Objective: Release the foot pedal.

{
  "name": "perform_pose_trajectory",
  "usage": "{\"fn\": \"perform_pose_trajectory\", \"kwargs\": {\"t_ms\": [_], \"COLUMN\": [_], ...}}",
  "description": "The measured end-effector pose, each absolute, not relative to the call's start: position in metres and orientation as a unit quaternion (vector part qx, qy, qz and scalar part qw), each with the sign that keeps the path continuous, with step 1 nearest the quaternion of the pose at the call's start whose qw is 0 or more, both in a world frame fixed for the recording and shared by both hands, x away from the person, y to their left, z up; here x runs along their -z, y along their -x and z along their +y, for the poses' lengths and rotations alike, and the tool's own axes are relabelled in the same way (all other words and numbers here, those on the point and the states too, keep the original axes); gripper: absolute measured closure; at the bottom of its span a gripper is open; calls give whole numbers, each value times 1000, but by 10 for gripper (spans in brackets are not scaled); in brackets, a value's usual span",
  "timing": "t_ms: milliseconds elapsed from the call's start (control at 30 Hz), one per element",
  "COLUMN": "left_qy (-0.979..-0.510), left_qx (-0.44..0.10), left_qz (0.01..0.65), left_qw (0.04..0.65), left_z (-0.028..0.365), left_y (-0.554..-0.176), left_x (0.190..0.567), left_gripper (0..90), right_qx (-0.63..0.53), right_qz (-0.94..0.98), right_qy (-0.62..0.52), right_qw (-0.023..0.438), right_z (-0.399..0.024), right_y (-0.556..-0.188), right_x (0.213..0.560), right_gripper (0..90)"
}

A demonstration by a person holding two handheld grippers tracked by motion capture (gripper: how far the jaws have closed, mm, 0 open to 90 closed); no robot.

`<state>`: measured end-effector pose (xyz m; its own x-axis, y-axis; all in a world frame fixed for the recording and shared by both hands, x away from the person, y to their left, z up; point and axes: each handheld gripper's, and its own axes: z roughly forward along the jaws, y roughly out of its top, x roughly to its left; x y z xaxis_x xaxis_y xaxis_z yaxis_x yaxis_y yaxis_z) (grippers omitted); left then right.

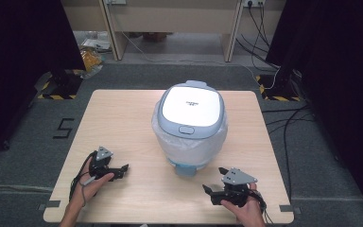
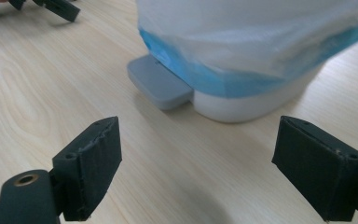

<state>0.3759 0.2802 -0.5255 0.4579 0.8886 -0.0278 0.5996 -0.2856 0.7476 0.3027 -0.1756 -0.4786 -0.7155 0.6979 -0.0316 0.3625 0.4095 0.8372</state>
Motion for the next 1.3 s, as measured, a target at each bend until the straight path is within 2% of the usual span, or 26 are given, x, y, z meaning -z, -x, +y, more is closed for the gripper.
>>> {"fn": "perform_pose_trajectory", "kwargs": {"t_ms": [533, 700, 1300], "left_qy": [-776, -776, -777], "left_qx": [-203, -203, -204], "left_qz": [480, 479, 479], "left_qw": [357, 356, 355], "left_z": [280, 280, 280], "left_y": [-376, -376, -376], "left_x": [525, 525, 525], "left_gripper": [102, 101, 101], "right_qx": [-375, -355, -351], "right_qz": [825, 828, 833], "right_qy": [-387, -399, -393], "right_qw": [170, 173, 171], "right_z": [-210, -218, -218], "right_y": [-305, -306, -309], "right_x": [514, 516, 517], "right_gripper": [153, 165, 121]}}
